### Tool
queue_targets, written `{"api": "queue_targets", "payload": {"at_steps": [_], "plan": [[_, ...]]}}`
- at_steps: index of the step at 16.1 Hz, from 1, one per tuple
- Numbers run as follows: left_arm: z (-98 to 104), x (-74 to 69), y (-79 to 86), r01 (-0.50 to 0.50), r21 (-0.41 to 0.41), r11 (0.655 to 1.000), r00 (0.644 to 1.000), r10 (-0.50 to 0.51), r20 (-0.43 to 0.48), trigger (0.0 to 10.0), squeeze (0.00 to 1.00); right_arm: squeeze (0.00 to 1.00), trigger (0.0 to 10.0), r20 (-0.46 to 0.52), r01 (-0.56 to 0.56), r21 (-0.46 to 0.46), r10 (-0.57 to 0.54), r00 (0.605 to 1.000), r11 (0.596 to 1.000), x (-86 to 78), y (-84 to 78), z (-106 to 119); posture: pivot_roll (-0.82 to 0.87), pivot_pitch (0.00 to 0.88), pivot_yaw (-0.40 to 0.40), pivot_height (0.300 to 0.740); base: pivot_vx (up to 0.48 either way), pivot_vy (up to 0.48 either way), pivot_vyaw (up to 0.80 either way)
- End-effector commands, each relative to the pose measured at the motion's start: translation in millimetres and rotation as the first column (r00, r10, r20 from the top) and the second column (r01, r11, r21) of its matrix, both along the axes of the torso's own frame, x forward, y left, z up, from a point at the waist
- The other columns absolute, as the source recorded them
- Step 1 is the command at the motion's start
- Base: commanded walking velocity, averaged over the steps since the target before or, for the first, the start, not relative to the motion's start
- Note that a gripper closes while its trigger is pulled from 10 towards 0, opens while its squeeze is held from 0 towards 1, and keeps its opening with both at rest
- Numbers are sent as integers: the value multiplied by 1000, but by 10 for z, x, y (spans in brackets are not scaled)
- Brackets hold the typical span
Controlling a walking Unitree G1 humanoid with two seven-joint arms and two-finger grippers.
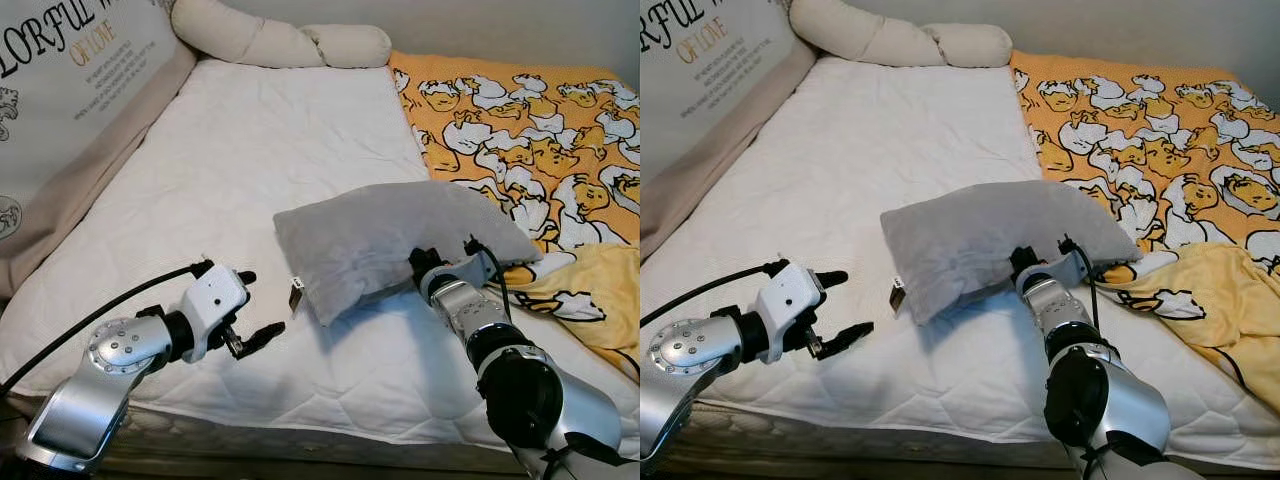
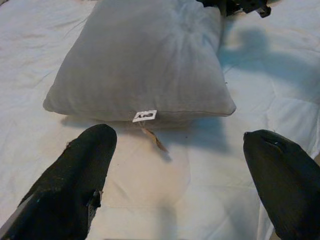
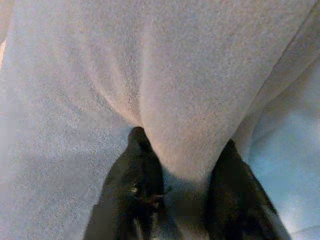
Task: Clean up the room
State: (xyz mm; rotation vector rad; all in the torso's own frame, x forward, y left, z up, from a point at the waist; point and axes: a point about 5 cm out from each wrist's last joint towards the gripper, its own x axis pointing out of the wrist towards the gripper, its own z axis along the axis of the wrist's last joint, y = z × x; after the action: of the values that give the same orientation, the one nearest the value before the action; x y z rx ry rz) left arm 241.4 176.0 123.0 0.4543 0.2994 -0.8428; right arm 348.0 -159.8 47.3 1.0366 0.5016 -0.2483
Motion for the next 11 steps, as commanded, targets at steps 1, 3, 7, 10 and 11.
{"api": "queue_targets", "payload": {"at_steps": [1,3,7,10,11], "plan": [[20,28,17,-13,4,1000,1000,13,19,10000,0,0,0,-7,6,-9,-7,1000,1000,30,-21,39,103,0,-61,740,0,0,0],[23,40,29,-23,4,1000,999,23,25,10000,0,0,0,-5,6,-11,-6,1000,1000,44,-20,59,108,0,-65,740,0,0,0],[25,48,62,-46,4,999,998,46,35,10000,0,0,0,-1,7,-8,-7,1000,1000,67,-7,90,115,0,-68,740,0,0,0],[22,128,216,-192,38,981,978,188,92,10000,0,0,0,34,-62,-81,65,997,995,162,64,228,118,0,-69,740,0,0,0],[23,139,236,-210,39,977,974,205,98,10000,0,0,0,42,-65,-84,69,997,994,177,70,252,118,0,-69,740,0,0,0]]}}
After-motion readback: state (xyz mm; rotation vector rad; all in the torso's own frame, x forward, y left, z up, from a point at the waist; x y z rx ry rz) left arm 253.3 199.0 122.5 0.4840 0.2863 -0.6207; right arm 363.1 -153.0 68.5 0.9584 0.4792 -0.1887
